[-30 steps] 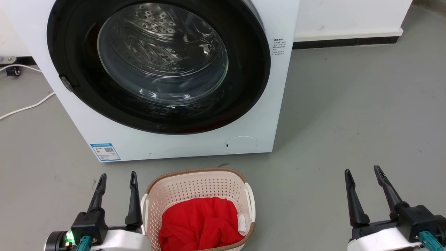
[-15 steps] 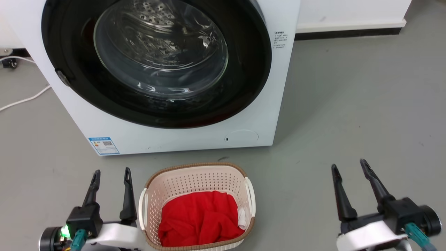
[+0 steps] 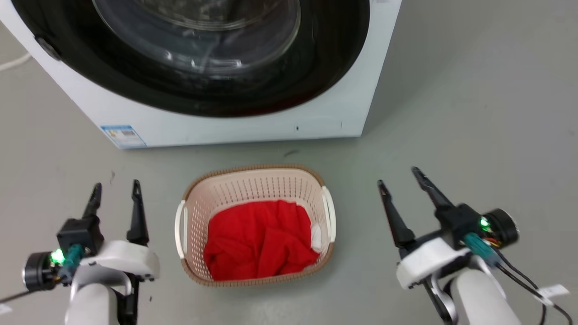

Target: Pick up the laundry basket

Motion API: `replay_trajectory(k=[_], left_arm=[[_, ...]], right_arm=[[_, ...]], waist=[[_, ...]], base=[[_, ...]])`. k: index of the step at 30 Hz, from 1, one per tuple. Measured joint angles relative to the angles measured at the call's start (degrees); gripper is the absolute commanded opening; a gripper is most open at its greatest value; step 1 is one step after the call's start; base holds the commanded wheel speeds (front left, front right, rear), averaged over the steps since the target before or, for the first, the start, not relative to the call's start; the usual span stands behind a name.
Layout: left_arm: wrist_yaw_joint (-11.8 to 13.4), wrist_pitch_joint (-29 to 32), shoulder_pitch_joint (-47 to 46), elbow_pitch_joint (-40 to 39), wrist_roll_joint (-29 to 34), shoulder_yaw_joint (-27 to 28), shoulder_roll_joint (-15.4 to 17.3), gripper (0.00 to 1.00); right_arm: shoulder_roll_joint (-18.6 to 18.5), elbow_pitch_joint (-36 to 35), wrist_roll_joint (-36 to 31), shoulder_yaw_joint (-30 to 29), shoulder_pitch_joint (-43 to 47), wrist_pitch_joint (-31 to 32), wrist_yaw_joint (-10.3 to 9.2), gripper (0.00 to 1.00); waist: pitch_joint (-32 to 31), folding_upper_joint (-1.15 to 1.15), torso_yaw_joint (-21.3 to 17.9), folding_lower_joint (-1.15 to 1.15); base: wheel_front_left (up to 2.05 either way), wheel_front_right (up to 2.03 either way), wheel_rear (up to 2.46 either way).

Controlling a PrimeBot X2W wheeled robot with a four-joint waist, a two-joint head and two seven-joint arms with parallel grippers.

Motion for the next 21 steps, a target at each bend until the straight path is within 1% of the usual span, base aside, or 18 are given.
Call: replay_trajectory(k=[4, 8, 14, 21], left_arm=[[-0.71, 0.0, -3.53, 4.26, -0.2, 0.86, 1.64, 1.0], [-1.15, 0.0, -6.92, 7.89, 0.18, 0.4, 1.86, 1.0], [-2.15, -0.01, -13.0, 13.97, 0.26, -1.15, 3.52, 1.0], [-2.66, 0.0, -19.35, 20.3, -0.27, -2.4, 5.57, 1.0]], right_arm=[[0.0, 7.66, -0.01, 2.9, -5.28, 0.01, 0.0, 1.0], [0.0, 14.19, 0.0, 5.53, -11.1, 0.01, 0.0, 1.0], [0.0, 18.37, 0.04, 7.31, -18.35, 0.0, 0.0, 1.0], [-0.02, 24.18, 0.11, 9.65, -24.27, 0.01, 0.0, 1.0]], waist=[[3.65, 0.0, -0.12, 0.01], [7.48, 0.0, -0.25, 0.0], [13.5, 0.0, -0.32, 0.01], [20.18, 0.0, -0.23, 0.01]], base=[[0.0, 0.0, 0.0], [0.0, 0.0, 0.0], [0.0, 0.0, 0.0], [0.0, 0.0, 0.0]])
